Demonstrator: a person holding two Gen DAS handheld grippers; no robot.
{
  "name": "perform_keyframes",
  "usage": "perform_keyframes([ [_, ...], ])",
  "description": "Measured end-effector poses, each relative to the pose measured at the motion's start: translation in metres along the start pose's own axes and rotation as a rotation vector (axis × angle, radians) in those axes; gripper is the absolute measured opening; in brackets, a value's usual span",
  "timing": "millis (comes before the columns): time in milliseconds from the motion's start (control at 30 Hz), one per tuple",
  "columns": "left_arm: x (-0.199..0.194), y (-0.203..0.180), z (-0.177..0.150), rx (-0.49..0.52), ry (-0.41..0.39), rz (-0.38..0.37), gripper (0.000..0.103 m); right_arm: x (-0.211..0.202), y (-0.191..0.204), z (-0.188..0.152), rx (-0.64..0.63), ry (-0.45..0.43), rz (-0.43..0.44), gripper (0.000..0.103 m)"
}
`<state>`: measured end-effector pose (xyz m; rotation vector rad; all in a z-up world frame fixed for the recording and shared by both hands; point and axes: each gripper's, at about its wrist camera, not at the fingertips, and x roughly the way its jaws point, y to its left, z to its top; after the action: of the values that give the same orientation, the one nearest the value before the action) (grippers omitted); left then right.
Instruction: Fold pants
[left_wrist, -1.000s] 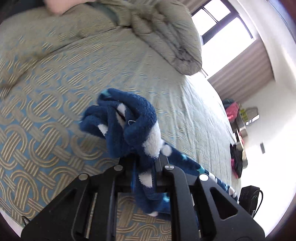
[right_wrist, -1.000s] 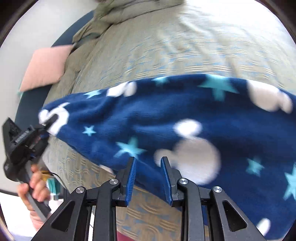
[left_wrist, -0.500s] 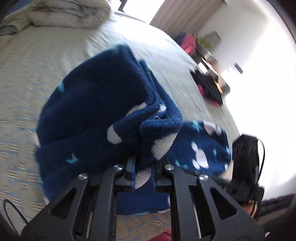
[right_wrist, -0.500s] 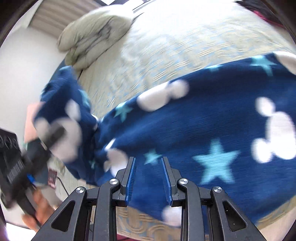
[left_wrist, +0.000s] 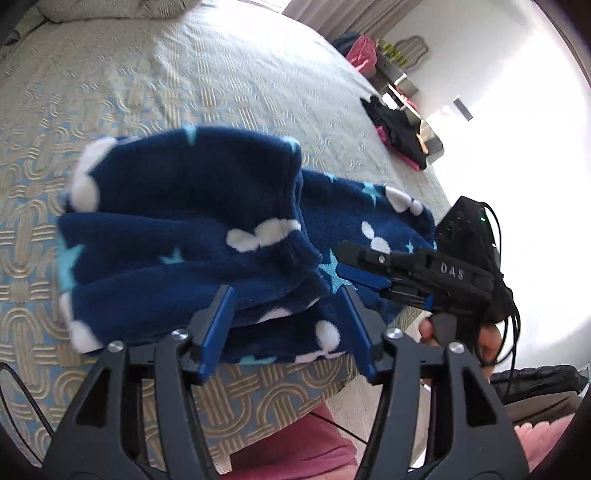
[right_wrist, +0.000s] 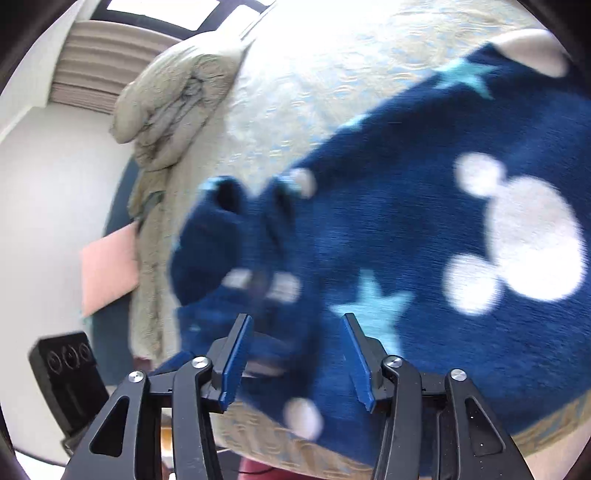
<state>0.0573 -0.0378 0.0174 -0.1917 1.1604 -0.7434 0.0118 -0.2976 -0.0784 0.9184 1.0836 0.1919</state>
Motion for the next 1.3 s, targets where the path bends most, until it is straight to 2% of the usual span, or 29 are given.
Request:
perform_keyframes([
  [100, -0.022, 0.017, -0.011, 0.007, -0.046, 0.083, 0.063, 0.012, 0.012, 0.008, -0.015, 0.027, 0.048, 0.069],
  [167, -0.027, 0.034, -0.014, -0.018, -0.059, 0.154, 0.064, 0.022, 0.017, 0.013, -0.024, 0.042, 0.000, 0.070],
  [233, -0.030, 0.060, -0.015, -0.091, -0.054, 0.204, 0.064, 0.032, 0.017, 0.015, -0.021, 0.066, -0.030, 0.070],
  [300, -0.033, 0.080, -0.020, -0.147, -0.054, 0.220, 0.064, 0.034, 0.017, 0.017, -0.002, 0.071, -0.052, 0.070],
  [333, -0.033, 0.088, -0.022, -0.167, -0.050, 0.231, 0.064, 0.030, 0.021, 0.016, -0.008, 0.047, -0.066, 0.070],
  [433, -0.033, 0.107, -0.033, -0.199, -0.042, 0.245, 0.064, 0.022, 0.042, 0.013, -0.115, 0.002, -0.085, 0.070],
  [567, -0.021, 0.109, -0.034, -0.175, -0.016, 0.242, 0.064, 0.028, 0.063, 0.005, -0.241, 0.064, -0.090, 0.070],
  [767, 0.000, 0.093, -0.033, -0.094, 0.020, 0.258, 0.065, 0.053, 0.085, -0.005, -0.381, 0.046, -0.250, 0.069],
  [800, 0.003, 0.091, -0.033, -0.076, 0.026, 0.271, 0.065, 0.056, 0.084, -0.005, -0.389, 0.044, -0.272, 0.061],
  [833, 0.003, 0.091, -0.034, -0.065, 0.029, 0.282, 0.065, 0.059, 0.086, -0.004, -0.392, 0.038, -0.299, 0.023],
  [867, 0.006, 0.089, -0.034, -0.052, 0.032, 0.291, 0.065, 0.062, 0.085, -0.002, -0.392, 0.042, -0.329, 0.006],
  [900, 0.008, 0.088, -0.035, -0.043, 0.035, 0.294, 0.065, 0.065, 0.084, 0.000, -0.381, 0.053, -0.360, 0.007],
  [933, 0.010, 0.087, -0.035, -0.038, 0.038, 0.297, 0.065, 0.063, 0.084, 0.000, -0.361, 0.041, -0.349, 0.007],
  [1033, 0.012, 0.087, -0.038, -0.025, 0.050, 0.303, 0.065, 0.044, 0.089, -0.003, -0.363, -0.011, -0.297, 0.007],
  [1167, 0.013, 0.099, -0.038, -0.067, 0.059, 0.308, 0.065, 0.009, 0.098, -0.004, -0.339, -0.062, -0.183, 0.007],
  [1233, 0.011, 0.102, -0.036, -0.086, 0.041, 0.294, 0.065, -0.002, 0.099, -0.008, -0.327, -0.068, -0.151, 0.007],
  [1300, 0.011, 0.103, -0.033, -0.094, 0.020, 0.299, 0.065, -0.006, 0.095, -0.012, -0.319, -0.049, -0.154, 0.008],
])
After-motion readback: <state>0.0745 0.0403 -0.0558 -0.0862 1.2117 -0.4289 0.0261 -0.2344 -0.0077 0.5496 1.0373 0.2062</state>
